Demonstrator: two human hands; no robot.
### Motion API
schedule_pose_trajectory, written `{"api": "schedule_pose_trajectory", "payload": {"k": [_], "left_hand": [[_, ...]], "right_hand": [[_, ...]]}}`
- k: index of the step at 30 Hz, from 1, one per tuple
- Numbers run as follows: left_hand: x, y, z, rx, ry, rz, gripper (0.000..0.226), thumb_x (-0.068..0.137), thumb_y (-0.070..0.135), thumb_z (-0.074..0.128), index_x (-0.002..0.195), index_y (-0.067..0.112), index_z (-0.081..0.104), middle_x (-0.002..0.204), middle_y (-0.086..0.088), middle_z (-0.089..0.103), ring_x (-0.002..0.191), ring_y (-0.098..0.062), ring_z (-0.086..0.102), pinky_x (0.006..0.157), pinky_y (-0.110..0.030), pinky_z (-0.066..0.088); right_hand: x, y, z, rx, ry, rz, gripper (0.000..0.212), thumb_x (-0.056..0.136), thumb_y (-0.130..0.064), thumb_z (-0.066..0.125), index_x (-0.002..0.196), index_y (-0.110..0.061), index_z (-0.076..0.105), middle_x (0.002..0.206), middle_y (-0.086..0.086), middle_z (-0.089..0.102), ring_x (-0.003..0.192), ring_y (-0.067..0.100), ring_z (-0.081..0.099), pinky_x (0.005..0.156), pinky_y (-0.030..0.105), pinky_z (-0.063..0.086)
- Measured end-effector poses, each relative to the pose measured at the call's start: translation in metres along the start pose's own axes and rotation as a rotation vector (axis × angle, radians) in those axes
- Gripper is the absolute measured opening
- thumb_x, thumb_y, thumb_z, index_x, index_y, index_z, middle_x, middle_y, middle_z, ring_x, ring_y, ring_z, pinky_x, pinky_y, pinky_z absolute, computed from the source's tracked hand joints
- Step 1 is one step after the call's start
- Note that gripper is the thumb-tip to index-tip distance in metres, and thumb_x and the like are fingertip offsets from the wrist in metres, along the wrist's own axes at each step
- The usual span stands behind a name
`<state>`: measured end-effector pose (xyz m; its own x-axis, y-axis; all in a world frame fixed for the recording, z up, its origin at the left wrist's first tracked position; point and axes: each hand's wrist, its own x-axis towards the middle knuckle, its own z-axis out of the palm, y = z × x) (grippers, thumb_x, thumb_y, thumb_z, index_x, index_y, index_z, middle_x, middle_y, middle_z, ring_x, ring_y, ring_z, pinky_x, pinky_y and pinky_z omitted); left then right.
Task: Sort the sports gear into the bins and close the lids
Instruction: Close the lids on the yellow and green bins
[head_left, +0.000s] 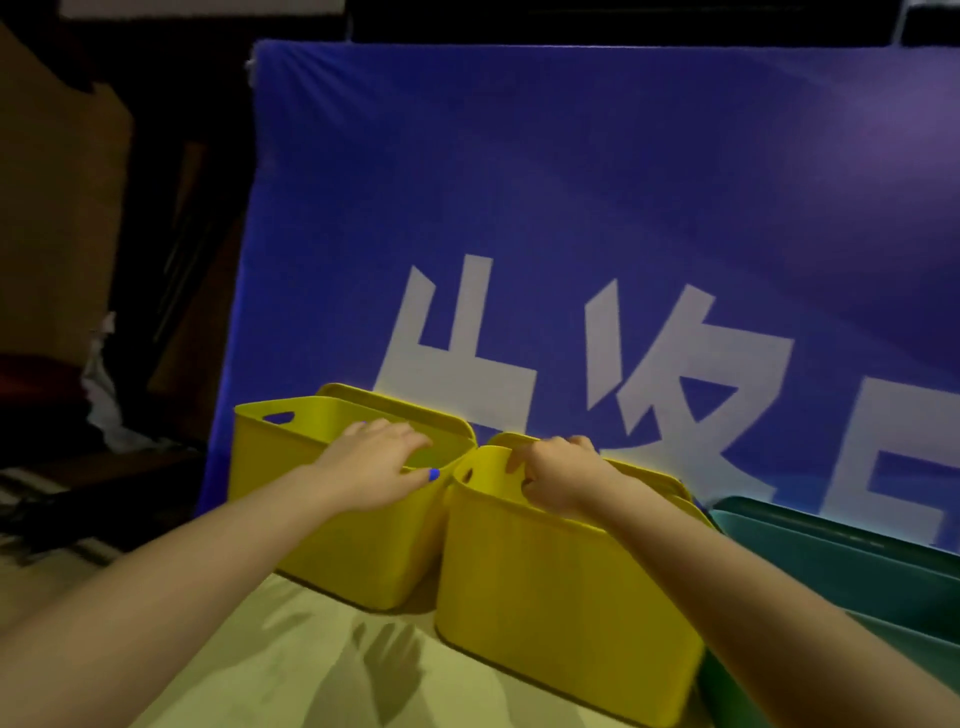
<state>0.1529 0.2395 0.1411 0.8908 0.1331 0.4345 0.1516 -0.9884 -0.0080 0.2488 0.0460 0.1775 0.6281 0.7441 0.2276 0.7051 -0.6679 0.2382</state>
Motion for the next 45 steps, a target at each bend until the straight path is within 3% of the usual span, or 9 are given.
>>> {"api": "schedule_pose_trajectory", "payload": {"k": [6, 11, 15, 18, 23, 27, 37, 41, 45], "left_hand": [[0.03, -0.052, 0.046, -0.462, 0.374, -0.397, 0.033, 0.095, 0.048, 0.044, 0.119, 0.034, 0.062, 0.151, 0.011, 0.033, 0.144, -0.017, 0.011, 0.117, -0.047, 0.003], [0.027, -0.063, 0.116, -0.588, 0.321, -0.463, 0.037, 0.085, 0.061, 0.049, 0.119, 0.049, 0.053, 0.155, 0.014, 0.018, 0.146, -0.018, -0.004, 0.112, -0.057, -0.01], [0.031, -0.065, 0.138, -0.643, 0.537, -0.435, 0.033, 0.071, 0.067, 0.06, 0.098, 0.049, 0.059, 0.14, 0.008, 0.04, 0.141, -0.023, 0.011, 0.111, -0.056, 0.001], [0.041, -0.065, 0.133, -0.768, 0.622, -0.457, 0.022, 0.068, 0.045, 0.077, 0.08, 0.044, 0.058, 0.128, 0.003, 0.047, 0.136, -0.024, 0.013, 0.108, -0.04, 0.01], [0.046, -0.07, 0.127, -0.824, 0.625, -0.449, 0.035, 0.062, 0.034, 0.083, 0.052, 0.053, 0.056, 0.106, 0.01, 0.04, 0.132, -0.022, 0.013, 0.108, -0.033, 0.011], [0.044, -0.074, 0.122, -0.822, 0.627, -0.438, 0.038, 0.061, 0.032, 0.084, 0.056, 0.05, 0.051, 0.109, 0.011, 0.04, 0.134, -0.026, 0.012, 0.102, -0.025, 0.011], [0.03, -0.085, 0.097, -0.771, 0.489, -0.342, 0.023, 0.061, 0.041, 0.082, 0.054, 0.039, 0.059, 0.13, 0.03, 0.026, 0.141, -0.005, -0.008, 0.113, -0.056, -0.01], [0.029, -0.089, 0.091, -0.671, 0.36, -0.282, 0.026, 0.061, 0.049, 0.079, 0.054, 0.036, 0.057, 0.129, 0.035, 0.027, 0.141, 0.0, -0.008, 0.107, -0.059, -0.02], [0.031, -0.095, 0.09, -0.676, 0.259, -0.276, 0.026, 0.066, 0.055, 0.072, 0.061, 0.034, 0.059, 0.115, 0.027, 0.054, 0.132, -0.003, 0.027, 0.104, -0.062, -0.023]], "right_hand": [[0.075, -0.018, 0.019, 0.075, 0.051, 0.067, 0.039, 0.089, -0.016, 0.049, 0.128, -0.018, 0.052, 0.13, 0.006, 0.055, 0.118, 0.028, 0.05, 0.097, 0.041, 0.038], [0.127, -0.022, 0.036, 0.131, 0.076, 0.117, 0.045, 0.088, -0.012, 0.048, 0.132, -0.018, 0.047, 0.133, 0.009, 0.05, 0.121, 0.03, 0.046, 0.097, 0.041, 0.041], [0.159, -0.015, 0.046, 0.212, 0.074, 0.156, 0.051, 0.091, -0.008, 0.049, 0.141, -0.013, 0.036, 0.14, 0.013, 0.04, 0.127, 0.032, 0.04, 0.102, 0.039, 0.039], [0.181, -0.008, 0.053, 0.198, 0.062, 0.177, 0.059, 0.091, 0.0, 0.049, 0.145, -0.011, 0.027, 0.145, 0.015, 0.033, 0.131, 0.035, 0.035, 0.106, 0.04, 0.036], [0.214, 0.001, 0.057, 0.272, 0.017, 0.268, 0.057, 0.093, -0.01, 0.05, 0.145, -0.011, 0.027, 0.147, 0.015, 0.034, 0.132, 0.034, 0.036, 0.107, 0.04, 0.036], [0.232, -0.002, 0.071, 0.339, -0.061, 0.327, 0.057, 0.092, -0.018, 0.052, 0.143, -0.008, 0.027, 0.146, 0.016, 0.037, 0.132, 0.033, 0.038, 0.108, 0.041, 0.036], [0.258, -0.006, 0.087, 0.299, -0.157, 0.373, 0.08, 0.081, -0.048, 0.066, 0.143, -0.013, 0.031, 0.144, 0.013, 0.028, 0.131, 0.034, 0.037, 0.106, 0.045, 0.038], [0.263, -0.002, 0.098, 0.152, -0.15, 0.41, 0.053, 0.096, -0.03, 0.046, 0.144, -0.012, 0.031, 0.144, 0.013, 0.029, 0.131, 0.034, 0.035, 0.105, 0.043, 0.038], [0.265, -0.009, 0.105, 0.153, -0.066, 0.355, 0.042, 0.094, -0.015, 0.043, 0.135, -0.008, 0.045, 0.141, 0.016, 0.044, 0.127, 0.034, 0.044, 0.102, 0.041, 0.038]]}}
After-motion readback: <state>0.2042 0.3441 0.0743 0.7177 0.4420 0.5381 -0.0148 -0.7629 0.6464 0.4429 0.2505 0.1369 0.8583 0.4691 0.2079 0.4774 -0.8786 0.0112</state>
